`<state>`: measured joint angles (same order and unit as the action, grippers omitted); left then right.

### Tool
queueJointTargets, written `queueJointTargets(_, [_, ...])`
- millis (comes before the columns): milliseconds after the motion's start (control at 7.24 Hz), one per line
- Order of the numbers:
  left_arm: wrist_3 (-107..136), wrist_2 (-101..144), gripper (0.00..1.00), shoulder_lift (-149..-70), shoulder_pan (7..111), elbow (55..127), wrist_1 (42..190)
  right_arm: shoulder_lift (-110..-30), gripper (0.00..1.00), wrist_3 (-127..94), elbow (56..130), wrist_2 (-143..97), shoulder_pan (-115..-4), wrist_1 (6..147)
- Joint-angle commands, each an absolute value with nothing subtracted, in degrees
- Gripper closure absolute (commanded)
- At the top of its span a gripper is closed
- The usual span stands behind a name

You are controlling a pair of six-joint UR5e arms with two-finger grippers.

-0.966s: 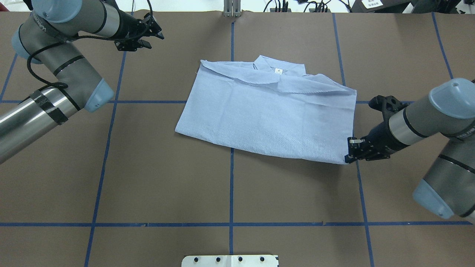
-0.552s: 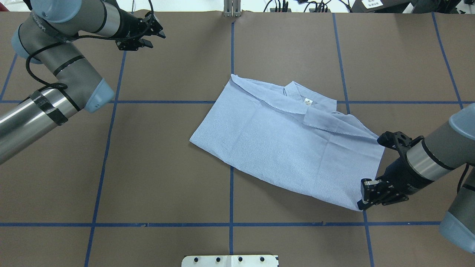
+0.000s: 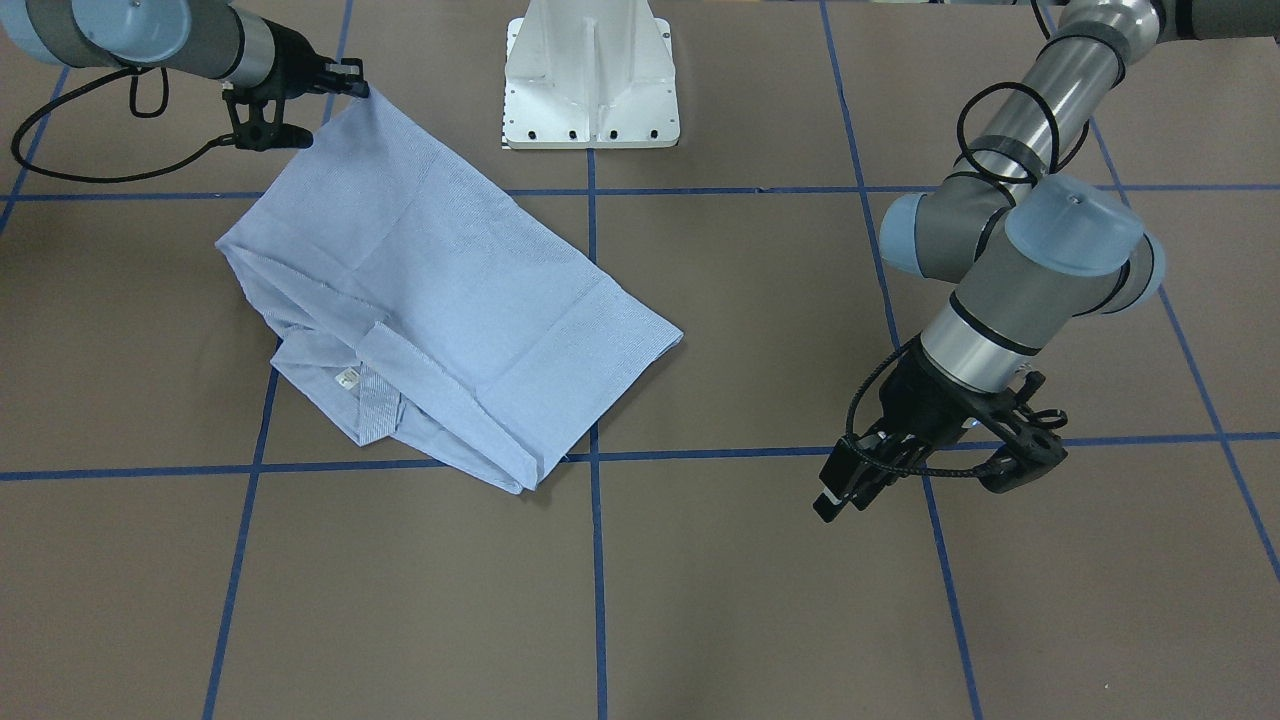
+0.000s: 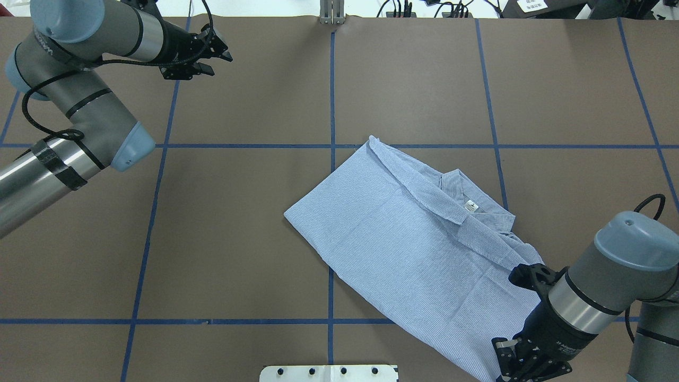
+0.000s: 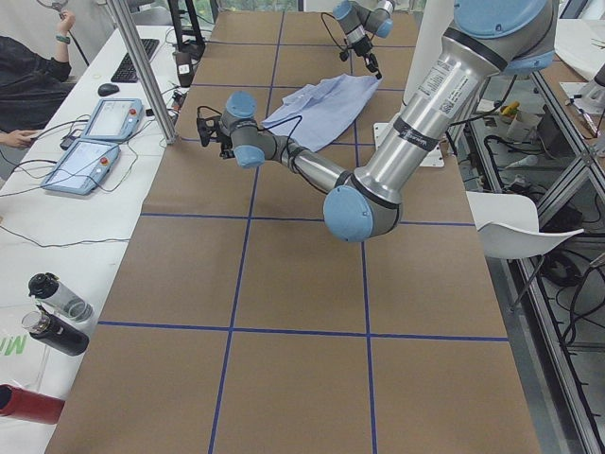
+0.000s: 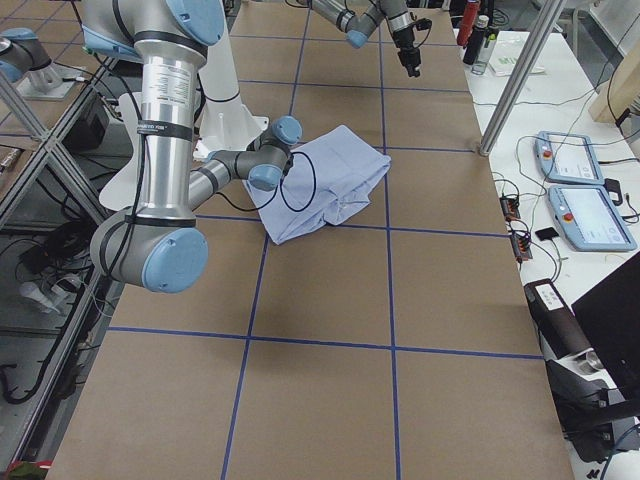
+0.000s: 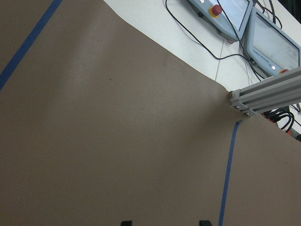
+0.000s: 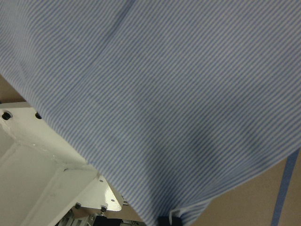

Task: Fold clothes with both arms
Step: 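Drag the grasped edge toward the robot with the right gripper, rotating the shirt, then release the shirt and raise the right gripper while the left gripper reaches the shirt's corner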

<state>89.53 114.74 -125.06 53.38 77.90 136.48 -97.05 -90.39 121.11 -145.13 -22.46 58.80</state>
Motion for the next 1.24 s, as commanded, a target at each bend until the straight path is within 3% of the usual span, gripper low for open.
queueJointTargets(0, [89.6, 114.9, 0.38, -124.2, 52.3, 79.3, 136.5, -96.7, 0.00, -91.1, 120.8, -145.2, -24.2, 58.8])
queueJointTargets(414, [95.4, 114.1, 0.28, -117.8, 39.2, 91.4, 136.4, -87.7, 0.00, -90.9, 119.6, -145.5, -42.8, 57.7])
queueJointTargets(828, [96.0, 104.6, 0.20, -118.6, 29.3, 90.4, 132.7, -80.3, 0.00, -90.4, 118.6, -142.3, -49.0, 57.9])
queueJointTargets(1104, [96.0, 103.7, 0.20, -119.5, 29.1, 89.9, 129.3, -79.5, 0.00, -90.4, 118.6, -141.6, -49.7, 57.9])
